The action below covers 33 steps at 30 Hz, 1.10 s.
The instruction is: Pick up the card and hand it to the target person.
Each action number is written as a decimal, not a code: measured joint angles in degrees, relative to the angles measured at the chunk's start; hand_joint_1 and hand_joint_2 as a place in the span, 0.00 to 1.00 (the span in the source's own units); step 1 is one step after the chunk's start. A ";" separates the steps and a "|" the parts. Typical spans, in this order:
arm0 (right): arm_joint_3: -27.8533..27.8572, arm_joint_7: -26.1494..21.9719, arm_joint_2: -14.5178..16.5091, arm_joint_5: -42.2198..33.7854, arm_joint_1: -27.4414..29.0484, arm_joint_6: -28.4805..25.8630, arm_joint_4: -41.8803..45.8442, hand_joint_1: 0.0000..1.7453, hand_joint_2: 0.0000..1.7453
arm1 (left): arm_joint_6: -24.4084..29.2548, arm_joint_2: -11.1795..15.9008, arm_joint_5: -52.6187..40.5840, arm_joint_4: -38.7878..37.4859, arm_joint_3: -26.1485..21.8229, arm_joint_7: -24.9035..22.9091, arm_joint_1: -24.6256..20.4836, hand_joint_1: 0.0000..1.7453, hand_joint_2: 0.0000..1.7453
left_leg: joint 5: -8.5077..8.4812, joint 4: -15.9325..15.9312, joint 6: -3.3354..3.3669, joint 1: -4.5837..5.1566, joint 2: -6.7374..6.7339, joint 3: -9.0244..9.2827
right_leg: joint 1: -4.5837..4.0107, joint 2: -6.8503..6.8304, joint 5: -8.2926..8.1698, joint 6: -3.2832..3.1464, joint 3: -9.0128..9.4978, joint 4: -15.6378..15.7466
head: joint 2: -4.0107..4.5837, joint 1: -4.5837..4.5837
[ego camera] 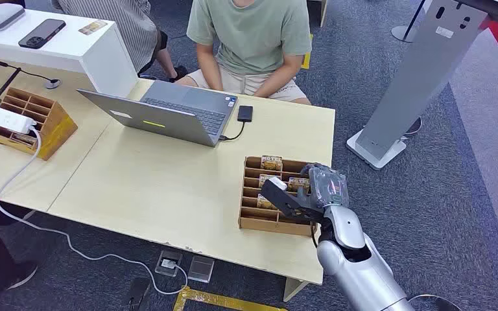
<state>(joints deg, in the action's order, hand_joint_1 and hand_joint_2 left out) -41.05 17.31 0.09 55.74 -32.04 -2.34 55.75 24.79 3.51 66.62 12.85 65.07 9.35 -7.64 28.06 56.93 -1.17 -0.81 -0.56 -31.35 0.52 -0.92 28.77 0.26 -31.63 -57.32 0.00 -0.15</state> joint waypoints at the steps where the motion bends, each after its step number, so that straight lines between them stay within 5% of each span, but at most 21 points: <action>1: 0.00 -0.01 0.00 0.01 0.00 0.00 -0.03 0.51 1.00 | 0.00 -0.01 0.00 0.00 0.00 0.00 0.00 0.00 0.00 | 0.00 0.00 0.00 0.00 0.00 0.00 | 0.00 0.00 0.00 0.00 0.00 0.00 | 0.00 0.00; 33: -0.07 -0.33 0.48 5.58 -0.02 0.05 -1.21 0.61 1.00 | 0.16 -0.32 0.00 0.02 0.00 0.61 0.00 0.00 0.00 | 0.00 0.00 0.00 0.00 0.00 0.02 | 0.00 0.01 0.00 0.00 0.02 0.00 | 0.00 0.00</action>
<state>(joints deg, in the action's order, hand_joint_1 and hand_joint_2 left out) -41.11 16.98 0.56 61.32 -32.06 -2.29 54.53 24.94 3.19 66.62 12.87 65.07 9.97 -7.64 28.06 56.93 -1.17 -0.81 -0.57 -31.34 0.52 -0.92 28.77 0.26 -31.61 -57.32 0.00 -0.15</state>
